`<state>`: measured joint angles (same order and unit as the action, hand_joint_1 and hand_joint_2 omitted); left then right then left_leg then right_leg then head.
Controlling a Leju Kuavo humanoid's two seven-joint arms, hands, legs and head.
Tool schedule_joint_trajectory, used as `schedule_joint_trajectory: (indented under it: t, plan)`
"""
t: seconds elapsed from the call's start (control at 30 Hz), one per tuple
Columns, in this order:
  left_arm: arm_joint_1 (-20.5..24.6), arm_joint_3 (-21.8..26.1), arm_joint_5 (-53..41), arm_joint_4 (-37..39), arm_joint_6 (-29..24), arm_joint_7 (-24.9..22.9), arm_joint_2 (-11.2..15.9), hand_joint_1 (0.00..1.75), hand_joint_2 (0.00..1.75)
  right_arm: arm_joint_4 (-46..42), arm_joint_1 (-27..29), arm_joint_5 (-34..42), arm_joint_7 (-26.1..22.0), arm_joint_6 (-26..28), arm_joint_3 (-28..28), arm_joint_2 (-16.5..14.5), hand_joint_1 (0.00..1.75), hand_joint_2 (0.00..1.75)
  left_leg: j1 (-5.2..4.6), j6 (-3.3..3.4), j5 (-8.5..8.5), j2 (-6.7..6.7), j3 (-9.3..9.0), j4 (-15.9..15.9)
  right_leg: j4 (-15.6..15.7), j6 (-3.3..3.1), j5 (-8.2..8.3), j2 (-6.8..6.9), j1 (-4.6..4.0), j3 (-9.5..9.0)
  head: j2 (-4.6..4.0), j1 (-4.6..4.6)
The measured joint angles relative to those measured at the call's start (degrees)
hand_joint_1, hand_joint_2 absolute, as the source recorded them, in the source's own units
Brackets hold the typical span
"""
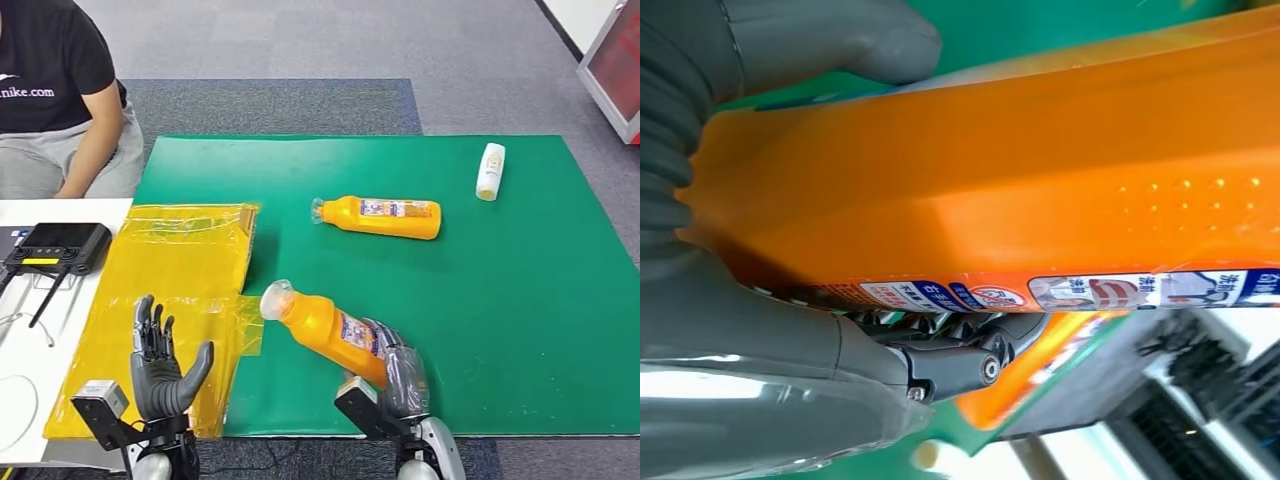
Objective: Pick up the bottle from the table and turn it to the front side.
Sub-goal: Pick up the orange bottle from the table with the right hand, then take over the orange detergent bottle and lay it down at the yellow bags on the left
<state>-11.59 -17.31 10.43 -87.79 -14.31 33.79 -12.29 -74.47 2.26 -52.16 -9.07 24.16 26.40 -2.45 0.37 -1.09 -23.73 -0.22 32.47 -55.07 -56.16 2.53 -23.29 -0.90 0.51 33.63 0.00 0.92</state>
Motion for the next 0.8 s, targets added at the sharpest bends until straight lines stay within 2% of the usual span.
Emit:
schedule_joint_trajectory:
  t: [0.33,0.8]
  plan:
    - [3.4,-3.5,2.2,3.0,2.1,-1.6,0.8,0.0,1.75,-0.4,-1.3,-5.3,-0.2,3.4,4.1,0.0,1.75,1.75,0.0,0.01,0.0,0.0,0.15,0.0,0.0,0.01,0.0,0.01,0.01,0.13,0.0,0.01]
    - [7.1,-10.3,-0.7,6.8,6.1,-1.9,2.3,0.0,1.75,0.9,-4.0,0.5,-1.5,4.8,3.3,-0.1,1.75,1.75,0.0,0.04,0.02,0.0,0.21,0.0,0.0,0.03,0.01,0.01,0.01,0.19,0.0,0.01]
